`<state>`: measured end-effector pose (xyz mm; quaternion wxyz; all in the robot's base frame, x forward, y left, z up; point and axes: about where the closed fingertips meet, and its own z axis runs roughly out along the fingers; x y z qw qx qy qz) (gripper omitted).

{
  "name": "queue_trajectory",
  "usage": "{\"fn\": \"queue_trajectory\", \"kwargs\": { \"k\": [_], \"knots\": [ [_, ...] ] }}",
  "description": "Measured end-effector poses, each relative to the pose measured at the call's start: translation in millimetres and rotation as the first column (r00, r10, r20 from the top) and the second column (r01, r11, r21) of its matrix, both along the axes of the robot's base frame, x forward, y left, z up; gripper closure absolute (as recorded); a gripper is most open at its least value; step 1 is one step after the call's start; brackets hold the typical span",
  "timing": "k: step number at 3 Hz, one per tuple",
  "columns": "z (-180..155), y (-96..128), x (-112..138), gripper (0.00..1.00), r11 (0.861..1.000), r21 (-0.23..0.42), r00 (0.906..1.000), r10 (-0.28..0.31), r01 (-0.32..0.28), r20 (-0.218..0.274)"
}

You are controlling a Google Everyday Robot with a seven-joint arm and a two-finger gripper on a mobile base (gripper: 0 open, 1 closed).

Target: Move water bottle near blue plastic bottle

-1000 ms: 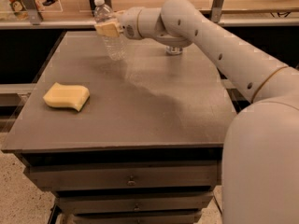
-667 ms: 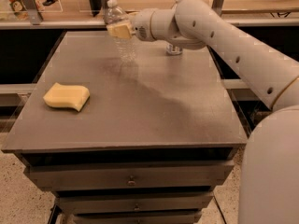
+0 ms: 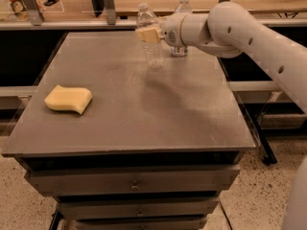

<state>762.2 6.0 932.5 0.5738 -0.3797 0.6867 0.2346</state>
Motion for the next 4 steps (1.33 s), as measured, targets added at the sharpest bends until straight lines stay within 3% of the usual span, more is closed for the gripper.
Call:
{"fn": "queue_trajectory", "kwargs": {
  "k": [1, 2, 3, 4],
  "knots": [
    [-4.4, -30.5, -5.0, 1.00, 0.997, 0.000, 0.9974, -0.072, 0.072, -0.007],
    [-11.7, -54.0, -7.6, 1.00, 0.986, 0.012, 0.9863, -0.164, 0.164, -0.018],
    [-18.0, -63.2, -8.9, 1.00, 0.977, 0.030, 0.9773, -0.210, 0.211, -0.025],
    [-16.3, -63.2, -8.9, 1.00, 0.977, 0.030, 0.9773, -0.210, 0.211, -0.025]
  ]
}}
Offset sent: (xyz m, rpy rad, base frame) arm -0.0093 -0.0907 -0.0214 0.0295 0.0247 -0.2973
